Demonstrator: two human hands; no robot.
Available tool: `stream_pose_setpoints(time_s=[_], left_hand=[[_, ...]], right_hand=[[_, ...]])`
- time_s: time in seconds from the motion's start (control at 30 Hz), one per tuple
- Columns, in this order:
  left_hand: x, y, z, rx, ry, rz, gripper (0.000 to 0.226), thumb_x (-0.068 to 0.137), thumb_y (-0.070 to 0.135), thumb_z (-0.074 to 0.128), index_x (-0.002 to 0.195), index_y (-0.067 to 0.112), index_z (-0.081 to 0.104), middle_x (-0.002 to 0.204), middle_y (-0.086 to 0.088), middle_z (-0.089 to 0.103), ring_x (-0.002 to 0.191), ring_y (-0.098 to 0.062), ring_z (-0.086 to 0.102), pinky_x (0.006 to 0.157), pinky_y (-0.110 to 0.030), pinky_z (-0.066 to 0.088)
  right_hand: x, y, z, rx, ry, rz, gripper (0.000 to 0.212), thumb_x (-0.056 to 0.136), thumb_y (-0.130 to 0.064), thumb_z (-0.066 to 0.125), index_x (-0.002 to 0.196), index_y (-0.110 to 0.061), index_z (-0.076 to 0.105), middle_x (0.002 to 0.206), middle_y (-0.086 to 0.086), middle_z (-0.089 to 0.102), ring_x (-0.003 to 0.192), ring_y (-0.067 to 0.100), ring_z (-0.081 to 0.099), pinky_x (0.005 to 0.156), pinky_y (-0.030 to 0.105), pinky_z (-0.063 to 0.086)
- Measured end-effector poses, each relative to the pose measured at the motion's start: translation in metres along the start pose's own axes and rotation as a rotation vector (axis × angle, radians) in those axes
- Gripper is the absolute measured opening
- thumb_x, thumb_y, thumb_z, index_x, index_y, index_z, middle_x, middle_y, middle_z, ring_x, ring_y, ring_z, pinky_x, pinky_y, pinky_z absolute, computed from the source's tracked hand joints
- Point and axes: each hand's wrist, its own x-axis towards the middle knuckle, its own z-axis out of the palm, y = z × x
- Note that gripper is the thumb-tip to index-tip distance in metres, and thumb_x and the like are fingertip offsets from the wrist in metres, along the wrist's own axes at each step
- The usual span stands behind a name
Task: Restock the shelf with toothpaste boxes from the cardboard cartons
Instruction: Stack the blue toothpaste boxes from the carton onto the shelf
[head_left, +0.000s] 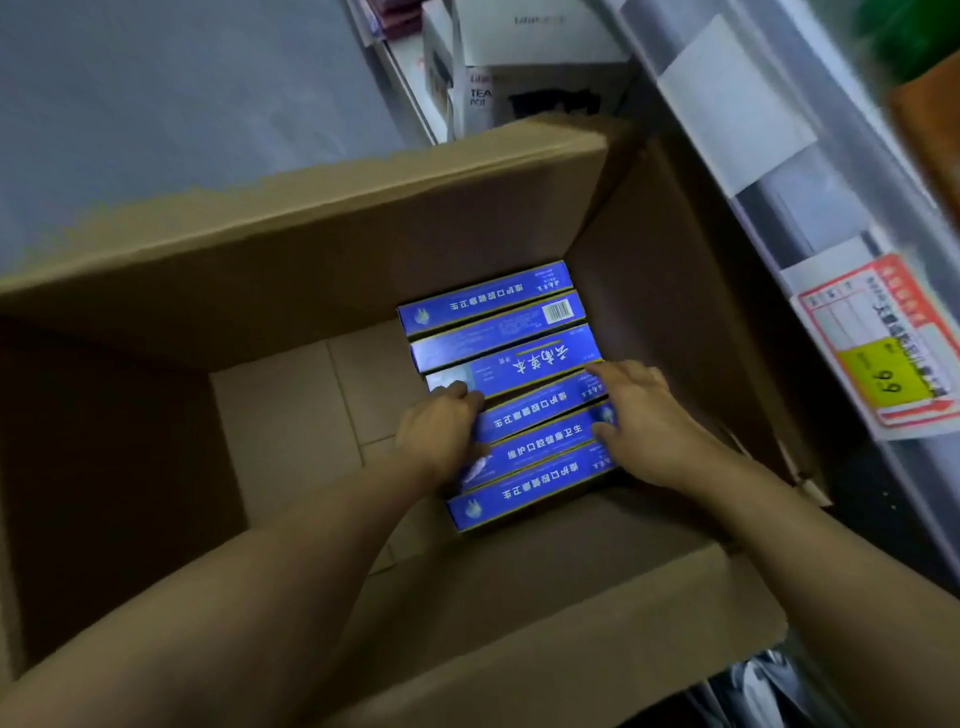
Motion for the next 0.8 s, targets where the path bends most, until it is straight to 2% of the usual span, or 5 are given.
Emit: stream_pose_setpoints(time_s=[0.1, 0.3, 0.5, 0.67, 0.8], left_hand=[[-0.002, -0.007, 0.0, 0.022, 0.014, -0.011, 0.037, 0.086, 0.04, 0.063, 0.108, 0.012, 0.055, 0.114, -0.008, 0.05, 0.107, -0.029, 0.052, 0.075, -0.035, 0.041], [-0.01, -0.009, -0.006, 0.283, 0.043, 0.046, 0.039, 0.086, 0.045, 0.055, 0.109, 0.014, 0.057, 0.113, -0.006, 0.056, 0.101, -0.026, 0.057, 0.067, -0.028, 0.035], [-0.036, -0.055, -0.003, 0.279, 0.016, -0.053, 0.038, 0.08, 0.039, 0.059, 0.11, 0.018, 0.05, 0.114, -0.005, 0.058, 0.105, -0.027, 0.057, 0.069, -0.029, 0.036], [-0.033, -0.073, 0.015, -0.029, 0.053, -0.16, 0.04, 0.076, 0.037, 0.071, 0.105, 0.017, 0.052, 0.11, -0.005, 0.061, 0.103, -0.028, 0.057, 0.074, -0.031, 0.041], [-0.035, -0.081, 0.01, -0.537, 0.148, -0.309, 0.031, 0.069, 0.026, 0.081, 0.086, 0.018, 0.056, 0.087, -0.005, 0.065, 0.079, -0.022, 0.061, 0.069, -0.03, 0.047]], right_hand=[[0.0, 0.001, 0.002, 0.011, -0.006, 0.017, 0.059, 0.091, -0.011, 0.051, 0.145, -0.013, 0.027, 0.145, 0.009, 0.031, 0.131, 0.027, 0.027, 0.107, 0.031, 0.026], [-0.001, -0.007, 0.008, 0.015, -0.029, 0.028, 0.057, 0.092, -0.01, 0.049, 0.144, -0.012, 0.028, 0.145, 0.01, 0.03, 0.131, 0.028, 0.027, 0.106, 0.03, 0.027], [0.004, -0.023, 0.011, 0.015, -0.015, 0.002, 0.054, 0.091, -0.012, 0.052, 0.141, -0.013, 0.032, 0.142, 0.011, 0.034, 0.129, 0.028, 0.029, 0.105, 0.031, 0.029], [0.011, -0.031, 0.014, 0.016, -0.003, -0.005, 0.058, 0.092, -0.013, 0.052, 0.145, -0.012, 0.027, 0.144, 0.012, 0.032, 0.135, 0.028, 0.024, 0.108, 0.031, 0.025], [0.012, -0.034, 0.017, 0.004, -0.005, 0.015, 0.059, 0.092, -0.014, 0.054, 0.145, -0.012, 0.028, 0.143, 0.014, 0.034, 0.134, 0.03, 0.026, 0.108, 0.032, 0.026]])
